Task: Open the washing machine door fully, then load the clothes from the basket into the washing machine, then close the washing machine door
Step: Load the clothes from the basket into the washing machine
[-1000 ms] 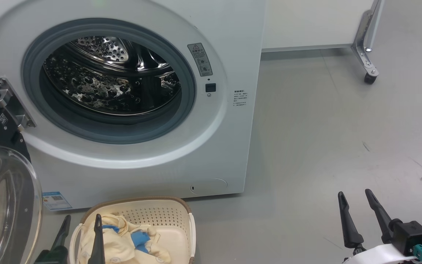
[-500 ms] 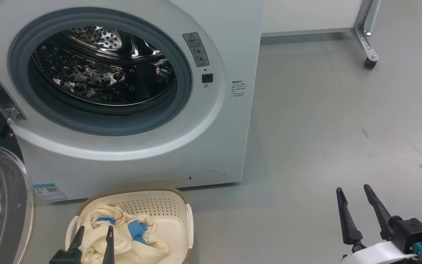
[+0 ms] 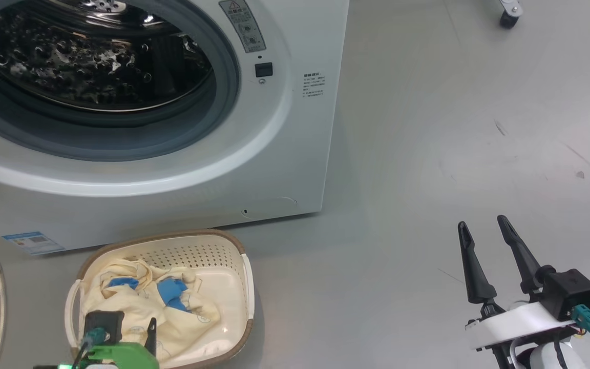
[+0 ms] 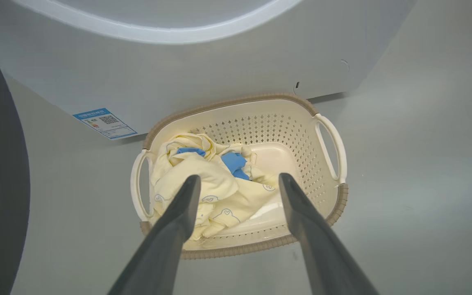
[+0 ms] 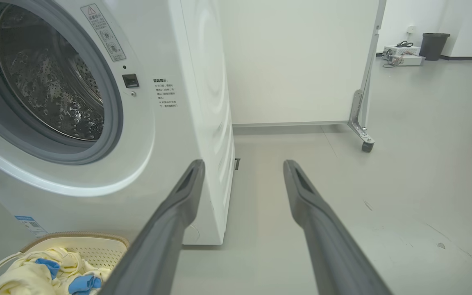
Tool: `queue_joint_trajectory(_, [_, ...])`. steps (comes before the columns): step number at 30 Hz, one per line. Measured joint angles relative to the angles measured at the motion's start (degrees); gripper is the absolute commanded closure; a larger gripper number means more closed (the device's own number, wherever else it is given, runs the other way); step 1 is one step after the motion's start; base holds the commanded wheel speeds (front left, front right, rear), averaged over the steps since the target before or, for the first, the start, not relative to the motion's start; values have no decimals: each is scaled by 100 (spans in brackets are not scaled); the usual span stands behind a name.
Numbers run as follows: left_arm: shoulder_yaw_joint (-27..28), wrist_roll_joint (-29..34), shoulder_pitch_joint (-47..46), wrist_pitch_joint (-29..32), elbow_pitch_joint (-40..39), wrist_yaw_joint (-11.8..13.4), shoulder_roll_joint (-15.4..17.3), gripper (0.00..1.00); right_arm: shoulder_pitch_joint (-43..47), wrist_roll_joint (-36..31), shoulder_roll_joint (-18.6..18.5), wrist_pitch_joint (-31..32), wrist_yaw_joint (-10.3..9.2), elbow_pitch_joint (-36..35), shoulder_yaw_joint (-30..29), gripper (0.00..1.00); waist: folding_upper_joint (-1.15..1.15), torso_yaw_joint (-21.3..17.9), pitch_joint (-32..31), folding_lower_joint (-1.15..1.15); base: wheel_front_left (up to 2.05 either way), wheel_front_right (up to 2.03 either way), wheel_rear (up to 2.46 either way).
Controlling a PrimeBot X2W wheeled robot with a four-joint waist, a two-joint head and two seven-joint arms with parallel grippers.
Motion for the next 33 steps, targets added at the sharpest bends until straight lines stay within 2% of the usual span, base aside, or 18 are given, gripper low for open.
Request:
queue_joint_trajectory(11, [-289, 491, -1257, 927, 658, -11, 381, 0, -331, 157, 4, 0, 0, -129, 55, 0, 0, -420, 752, 0, 0, 0, 0])
queue_joint_trajectory(16, [-654, 984, -1717, 1411, 989, -105, 630, 0, -394, 222, 8, 0, 0, -180, 23, 0, 0, -581, 1152, 0, 0, 0, 0])
queue_joint_trajectory(21, [-783, 1169, -2006, 1684, 1215, -152, 795, 0, -561, 320, 21, 0, 0, -192, 33, 0, 0, -702, 1480, 0, 0, 0, 0])
queue_joint_trajectory(27, [-935, 1534, -2365, 2068, 1481, -213, 1209, 0, -776, 458, 38, 0, 1, -255, 48, 0, 0, -889, 1971, 0, 0, 0, 0])
queue_joint_trajectory(33, [-1023, 1786, -2926, 2420, 1624, -288, 1472, 0, -1067, 559, 58, 0, 1, -363, 118, 0, 0, -1084, 2554, 1, 0, 0, 0])
